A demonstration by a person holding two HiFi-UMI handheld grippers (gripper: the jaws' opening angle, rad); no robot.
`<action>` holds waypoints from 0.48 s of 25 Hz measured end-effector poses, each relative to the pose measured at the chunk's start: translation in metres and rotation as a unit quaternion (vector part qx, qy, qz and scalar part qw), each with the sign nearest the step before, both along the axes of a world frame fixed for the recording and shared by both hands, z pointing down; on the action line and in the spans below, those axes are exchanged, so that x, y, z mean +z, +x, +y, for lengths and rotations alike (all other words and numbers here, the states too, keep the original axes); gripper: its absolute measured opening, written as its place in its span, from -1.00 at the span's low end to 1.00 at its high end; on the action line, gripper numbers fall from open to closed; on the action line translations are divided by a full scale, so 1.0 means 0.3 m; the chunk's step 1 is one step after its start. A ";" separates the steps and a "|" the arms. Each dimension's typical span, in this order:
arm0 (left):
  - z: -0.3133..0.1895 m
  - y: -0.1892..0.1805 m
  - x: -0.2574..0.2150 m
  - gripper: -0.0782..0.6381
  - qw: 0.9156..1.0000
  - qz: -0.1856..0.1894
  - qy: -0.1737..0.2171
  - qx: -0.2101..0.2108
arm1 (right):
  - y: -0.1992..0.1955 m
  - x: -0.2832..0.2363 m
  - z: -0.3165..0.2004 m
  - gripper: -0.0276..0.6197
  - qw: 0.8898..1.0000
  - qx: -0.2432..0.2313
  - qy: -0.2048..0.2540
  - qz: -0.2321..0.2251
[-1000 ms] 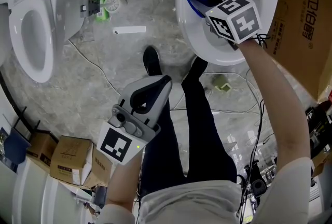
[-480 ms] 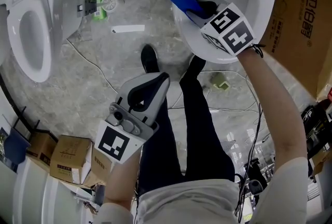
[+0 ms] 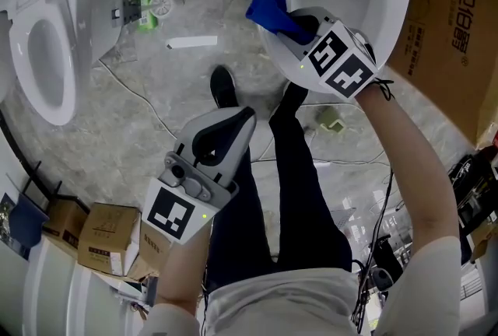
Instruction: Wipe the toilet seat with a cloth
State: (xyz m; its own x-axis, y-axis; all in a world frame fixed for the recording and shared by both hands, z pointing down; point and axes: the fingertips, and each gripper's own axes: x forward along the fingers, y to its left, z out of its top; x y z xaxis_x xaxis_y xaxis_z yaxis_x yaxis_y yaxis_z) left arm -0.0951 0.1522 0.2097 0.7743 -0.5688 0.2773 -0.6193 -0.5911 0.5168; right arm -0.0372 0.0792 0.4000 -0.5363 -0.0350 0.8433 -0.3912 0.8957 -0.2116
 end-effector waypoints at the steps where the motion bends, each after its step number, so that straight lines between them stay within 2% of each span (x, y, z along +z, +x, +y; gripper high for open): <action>1: 0.001 0.004 0.002 -0.76 1.000 0.000 -0.001 0.001 | 0.002 0.000 0.009 -0.68 1.000 -0.003 0.001 0.002; 12: 0.005 0.045 0.011 -0.76 1.000 0.001 -0.006 0.017 | 0.016 -0.001 0.089 -0.68 0.999 -0.033 0.006 0.005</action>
